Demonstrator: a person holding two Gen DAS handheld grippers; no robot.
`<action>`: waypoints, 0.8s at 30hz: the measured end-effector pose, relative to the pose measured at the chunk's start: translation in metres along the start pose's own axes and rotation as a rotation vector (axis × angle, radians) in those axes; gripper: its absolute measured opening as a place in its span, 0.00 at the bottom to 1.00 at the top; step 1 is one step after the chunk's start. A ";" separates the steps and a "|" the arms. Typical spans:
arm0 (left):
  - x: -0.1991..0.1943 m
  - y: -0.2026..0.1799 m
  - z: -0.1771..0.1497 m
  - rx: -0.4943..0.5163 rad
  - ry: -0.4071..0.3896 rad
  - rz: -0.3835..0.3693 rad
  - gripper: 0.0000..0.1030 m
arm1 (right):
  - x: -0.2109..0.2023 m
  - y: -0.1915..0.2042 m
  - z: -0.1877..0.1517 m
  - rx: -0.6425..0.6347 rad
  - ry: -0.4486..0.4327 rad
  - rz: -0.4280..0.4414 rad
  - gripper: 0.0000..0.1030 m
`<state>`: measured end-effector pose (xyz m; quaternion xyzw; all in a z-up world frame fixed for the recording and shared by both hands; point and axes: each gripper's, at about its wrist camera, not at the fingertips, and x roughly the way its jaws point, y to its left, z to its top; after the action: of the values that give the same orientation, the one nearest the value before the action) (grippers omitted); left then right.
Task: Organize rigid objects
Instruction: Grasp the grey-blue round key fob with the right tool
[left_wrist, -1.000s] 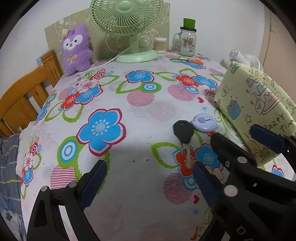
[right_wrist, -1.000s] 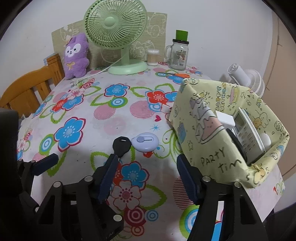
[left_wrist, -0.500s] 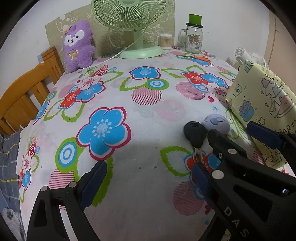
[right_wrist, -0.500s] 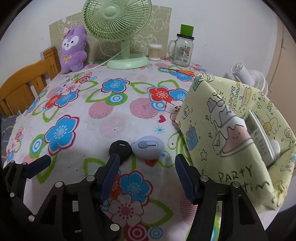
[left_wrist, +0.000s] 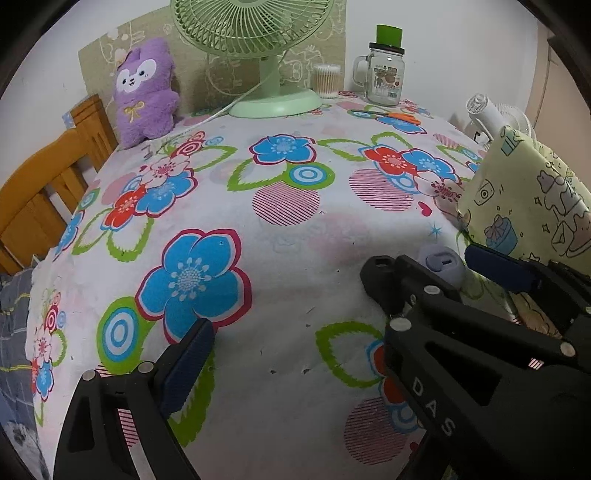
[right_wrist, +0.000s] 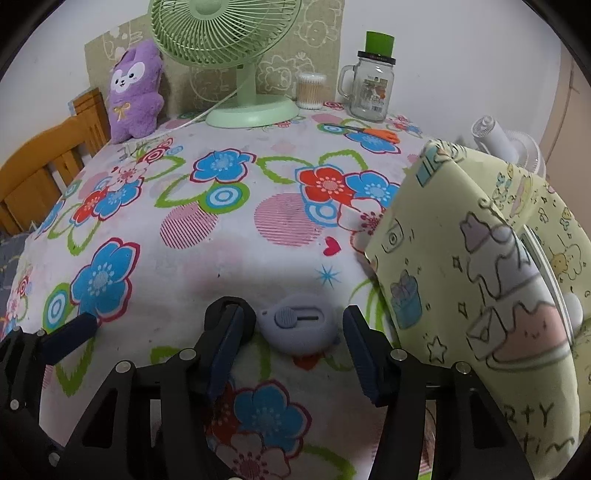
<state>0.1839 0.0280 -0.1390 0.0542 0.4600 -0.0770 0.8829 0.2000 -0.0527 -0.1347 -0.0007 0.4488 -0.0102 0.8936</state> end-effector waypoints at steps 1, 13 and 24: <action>0.000 0.000 0.000 -0.002 0.001 0.000 0.92 | 0.001 0.001 0.001 -0.005 -0.002 0.000 0.57; -0.006 0.005 -0.002 0.000 0.004 0.020 0.92 | 0.002 0.008 0.003 -0.040 0.000 0.068 0.46; -0.025 0.027 -0.028 -0.049 0.017 0.048 0.92 | -0.014 0.040 -0.013 -0.110 0.015 0.194 0.46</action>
<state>0.1521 0.0612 -0.1336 0.0441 0.4678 -0.0440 0.8816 0.1818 -0.0125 -0.1319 -0.0064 0.4532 0.1011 0.8857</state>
